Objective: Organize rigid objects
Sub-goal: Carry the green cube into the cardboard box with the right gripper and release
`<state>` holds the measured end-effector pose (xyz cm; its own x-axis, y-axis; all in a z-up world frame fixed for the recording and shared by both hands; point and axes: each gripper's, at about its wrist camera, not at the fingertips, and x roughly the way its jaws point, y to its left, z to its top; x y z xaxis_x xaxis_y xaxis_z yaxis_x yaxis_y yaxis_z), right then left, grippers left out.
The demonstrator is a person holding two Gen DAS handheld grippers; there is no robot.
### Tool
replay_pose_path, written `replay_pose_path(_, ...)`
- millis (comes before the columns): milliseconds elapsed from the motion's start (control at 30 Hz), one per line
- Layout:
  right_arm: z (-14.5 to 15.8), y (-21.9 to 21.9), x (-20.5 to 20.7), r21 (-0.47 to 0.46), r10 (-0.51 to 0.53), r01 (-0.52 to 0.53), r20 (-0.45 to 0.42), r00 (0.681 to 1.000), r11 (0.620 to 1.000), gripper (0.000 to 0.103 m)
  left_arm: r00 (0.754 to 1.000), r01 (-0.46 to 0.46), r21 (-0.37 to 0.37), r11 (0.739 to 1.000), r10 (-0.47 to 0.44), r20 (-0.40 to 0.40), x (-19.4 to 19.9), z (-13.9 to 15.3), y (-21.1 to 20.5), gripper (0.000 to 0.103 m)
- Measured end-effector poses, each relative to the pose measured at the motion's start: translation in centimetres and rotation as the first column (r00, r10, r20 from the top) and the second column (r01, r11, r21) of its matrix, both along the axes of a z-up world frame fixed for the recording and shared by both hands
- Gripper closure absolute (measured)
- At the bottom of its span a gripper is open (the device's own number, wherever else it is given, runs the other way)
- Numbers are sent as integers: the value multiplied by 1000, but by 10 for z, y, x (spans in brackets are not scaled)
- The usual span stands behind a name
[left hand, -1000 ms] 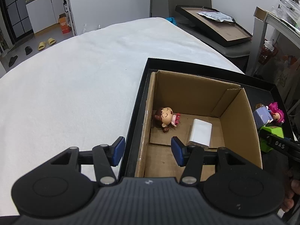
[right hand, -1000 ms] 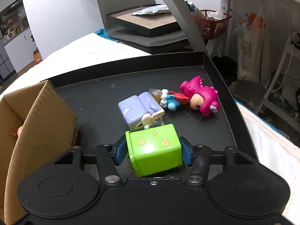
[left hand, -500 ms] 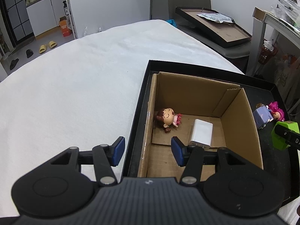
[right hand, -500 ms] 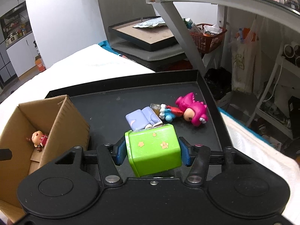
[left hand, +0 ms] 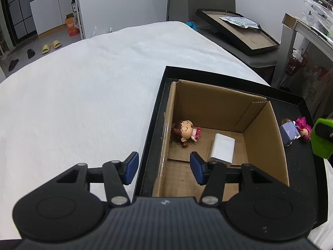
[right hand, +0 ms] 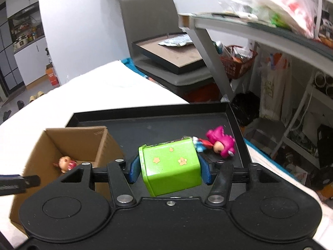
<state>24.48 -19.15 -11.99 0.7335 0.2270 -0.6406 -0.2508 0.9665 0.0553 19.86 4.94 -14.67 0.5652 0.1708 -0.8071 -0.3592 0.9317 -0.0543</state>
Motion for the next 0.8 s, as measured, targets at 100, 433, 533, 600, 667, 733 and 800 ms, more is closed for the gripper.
replay_pose_path(100,10,9,-3,-2,22,-22,12,1000,1000,49,1000,-3,-10,1000,3,1,0,0,2,50)
replay_pose_path(433,29,39,-10,-16,80,-80,36,996,997,49,1000,-10,-23,1000,10,-1,-1,-2,7,50)
replay_pose_path(533,32,48,-13,-21,98,-97,40,994,995,49,1000,-14,-31,999,14,-4,-1,-2,9,50)
replay_pose_path(600,34,54,-14,-24,108,-107,42,993,994,49,1000,-16,-39,999,16,-2,-1,-2,11,50)
replay_pose_path(667,36,59,-14,-27,118,-117,43,992,993,49,1000,-15,-44,999,15,4,-1,-2,12,50)
replay_pose_path(733,37,65,-15,-28,129,-128,40,991,991,49,1000,-12,-46,999,12,7,-2,-2,13,50)
replay_pose_path(800,38,70,-17,-28,146,-145,41,988,989,49,1000,-11,-47,999,12,7,-3,-2,14,50)
